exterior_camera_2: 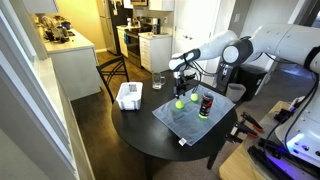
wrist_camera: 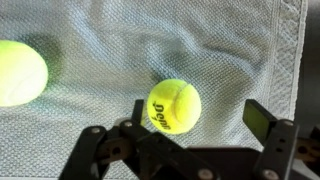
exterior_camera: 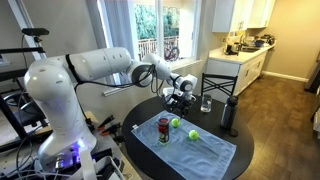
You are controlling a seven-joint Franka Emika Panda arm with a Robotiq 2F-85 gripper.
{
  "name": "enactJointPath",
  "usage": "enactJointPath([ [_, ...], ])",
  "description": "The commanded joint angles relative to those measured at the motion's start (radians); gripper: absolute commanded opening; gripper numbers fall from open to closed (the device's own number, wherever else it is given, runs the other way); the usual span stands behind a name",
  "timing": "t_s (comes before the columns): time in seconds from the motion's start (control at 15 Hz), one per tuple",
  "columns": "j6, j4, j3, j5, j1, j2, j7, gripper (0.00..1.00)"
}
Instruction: Pick the tennis ball to the left and place it in the cylindrical container
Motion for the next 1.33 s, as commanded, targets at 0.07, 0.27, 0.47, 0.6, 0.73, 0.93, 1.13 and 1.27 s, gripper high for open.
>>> enactJointPath([
  [0.07,0.019,-0.044,-0.006,-0.006,0.007,0.003,-0.009,1.0],
  [0.27,-0.021,-0.039,0.003,-0.005,0.005,0.009,-0.028,1.0],
  [0.47,-0.003,-0.037,0.001,0.001,0.006,0.009,0.0,1.0],
  [0.6,-0.003,-0.037,0.001,0.001,0.006,0.009,0.0,1.0],
  [0.73,-0.004,-0.037,0.001,0.001,0.006,0.009,0.0,1.0],
  [0.93,0.017,-0.063,0.0,0.001,0.003,0.009,-0.008,1.0],
  [1.13,0.016,-0.103,0.007,0.004,-0.005,0.01,-0.032,1.0],
  [1.27,0.038,-0.126,0.005,-0.006,0.0,0.012,-0.045,1.0],
])
